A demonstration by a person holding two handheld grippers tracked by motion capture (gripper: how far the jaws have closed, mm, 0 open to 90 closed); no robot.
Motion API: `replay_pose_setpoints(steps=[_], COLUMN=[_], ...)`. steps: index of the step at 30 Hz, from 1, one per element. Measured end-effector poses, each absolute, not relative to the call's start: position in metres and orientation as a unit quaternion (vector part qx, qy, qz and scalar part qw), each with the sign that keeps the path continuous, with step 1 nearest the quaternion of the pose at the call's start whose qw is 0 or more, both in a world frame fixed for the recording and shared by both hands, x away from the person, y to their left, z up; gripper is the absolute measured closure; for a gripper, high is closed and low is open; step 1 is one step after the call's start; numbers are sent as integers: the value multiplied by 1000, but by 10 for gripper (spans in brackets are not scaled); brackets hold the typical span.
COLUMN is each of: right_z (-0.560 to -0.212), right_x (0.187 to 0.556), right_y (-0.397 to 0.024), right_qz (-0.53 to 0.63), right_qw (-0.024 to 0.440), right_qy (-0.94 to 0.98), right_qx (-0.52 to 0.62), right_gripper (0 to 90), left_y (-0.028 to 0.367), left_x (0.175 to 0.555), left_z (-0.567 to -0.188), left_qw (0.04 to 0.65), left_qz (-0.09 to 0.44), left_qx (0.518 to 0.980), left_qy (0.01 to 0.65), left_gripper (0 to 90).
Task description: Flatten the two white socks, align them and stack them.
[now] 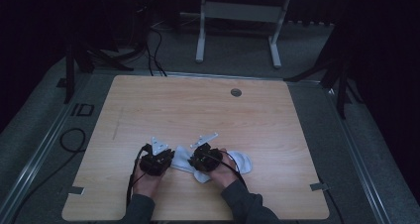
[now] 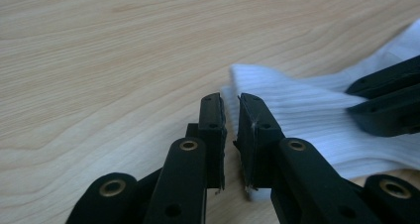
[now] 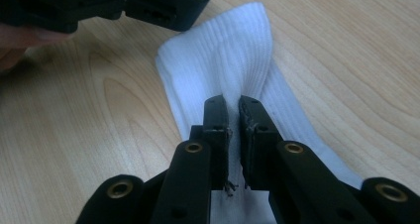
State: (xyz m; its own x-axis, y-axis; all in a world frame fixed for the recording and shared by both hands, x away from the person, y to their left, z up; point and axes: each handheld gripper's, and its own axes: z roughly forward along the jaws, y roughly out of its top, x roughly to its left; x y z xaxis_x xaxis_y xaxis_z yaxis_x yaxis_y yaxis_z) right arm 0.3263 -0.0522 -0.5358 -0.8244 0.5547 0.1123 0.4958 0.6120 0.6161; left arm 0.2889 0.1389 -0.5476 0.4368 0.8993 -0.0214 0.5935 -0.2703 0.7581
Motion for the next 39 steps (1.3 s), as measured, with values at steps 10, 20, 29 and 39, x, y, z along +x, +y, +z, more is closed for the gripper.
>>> replay_pose_setpoints(steps=[10, 20, 29, 39], right_z=[-540, -543, -532, -517], right_x=[325, 324, 317, 317], right_y=[-49, -48, -58, -86], right_qz=[322, 318, 330, 335], right_qw=[49, 50, 67, 92], right_qy=[899, 903, 903, 897], right_qx=[294, 285, 266, 273], right_gripper=[823, 785, 682, 669], left_y=[132, 127, 128, 128], left_x=[288, 292, 293, 293], left_z=[-547, -555, -555, -555], left_qw=[366, 346, 343, 346], left_qz=[208, 202, 199, 197], left_qx=[776, 788, 790, 787], left_qy=[470, 467, 467, 471], left_gripper=[806, 813, 818, 818])
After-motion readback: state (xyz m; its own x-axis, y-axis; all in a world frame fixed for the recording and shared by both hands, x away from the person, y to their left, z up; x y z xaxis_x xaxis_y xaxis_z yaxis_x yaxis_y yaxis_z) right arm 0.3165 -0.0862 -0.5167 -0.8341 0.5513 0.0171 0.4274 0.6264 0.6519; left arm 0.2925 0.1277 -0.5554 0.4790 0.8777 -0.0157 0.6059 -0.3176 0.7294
